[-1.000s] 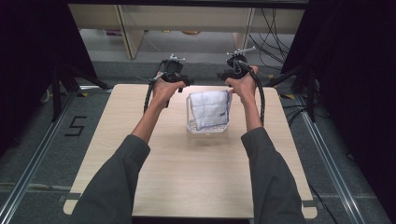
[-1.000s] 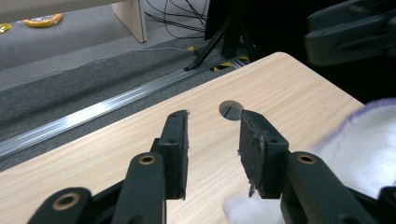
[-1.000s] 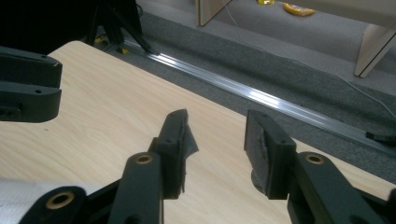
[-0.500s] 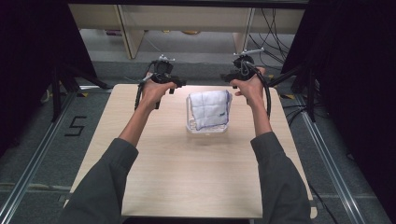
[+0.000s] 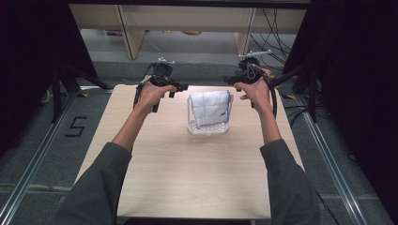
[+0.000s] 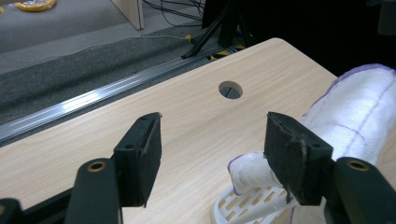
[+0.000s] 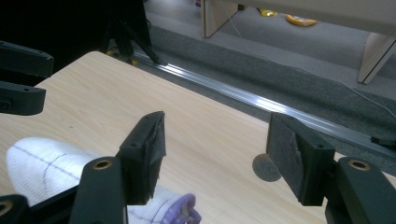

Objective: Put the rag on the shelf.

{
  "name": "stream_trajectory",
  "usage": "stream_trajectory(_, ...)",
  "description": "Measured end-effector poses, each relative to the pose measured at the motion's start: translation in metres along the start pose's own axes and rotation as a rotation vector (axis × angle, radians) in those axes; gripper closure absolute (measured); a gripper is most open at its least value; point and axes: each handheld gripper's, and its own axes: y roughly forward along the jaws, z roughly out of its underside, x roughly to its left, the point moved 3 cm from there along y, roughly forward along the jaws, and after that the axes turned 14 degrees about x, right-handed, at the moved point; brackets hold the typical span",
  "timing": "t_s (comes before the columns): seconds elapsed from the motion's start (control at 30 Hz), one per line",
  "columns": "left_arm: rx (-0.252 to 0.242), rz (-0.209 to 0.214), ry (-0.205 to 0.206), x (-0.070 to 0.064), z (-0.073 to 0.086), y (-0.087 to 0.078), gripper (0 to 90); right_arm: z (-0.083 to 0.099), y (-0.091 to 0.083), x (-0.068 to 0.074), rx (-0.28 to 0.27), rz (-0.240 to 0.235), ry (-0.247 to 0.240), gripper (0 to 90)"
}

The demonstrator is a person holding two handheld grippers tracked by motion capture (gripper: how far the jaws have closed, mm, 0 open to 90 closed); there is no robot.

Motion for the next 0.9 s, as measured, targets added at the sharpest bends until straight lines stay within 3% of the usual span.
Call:
stream_trajectory(0.1, -0.002, 0.000, 0.007, -0.001, 0.004, -0.005, 35.2, 0.004, -0.003, 0.003, -0.013, 0.012, -0.004, 38.5)
stream_trajectory(0.43, -0.027, 0.023, 0.022, -0.003, 0.014, -0.019, 32.4, 0.017, -0.011, 0.004, -0.027, -0.019, -0.014, 37.8)
stream_trajectory(0.53, -0.021, 0.032, 0.030, -0.005, 0.021, -0.022, 31.6, 0.021, -0.014, 0.005, -0.030, -0.038, -0.004, 37.2)
stream_trajectory(0.63, -0.019, 0.040, 0.056, -0.008, 0.028, -0.024, 31.3, 0.027, -0.018, 0.005, -0.034, -0.038, -0.011, 36.8)
stream_trajectory(0.9, -0.024, 0.051, 0.077, -0.014, 0.043, -0.030, 29.6, 0.042, -0.026, 0.004, -0.039, -0.057, -0.033, 36.0)
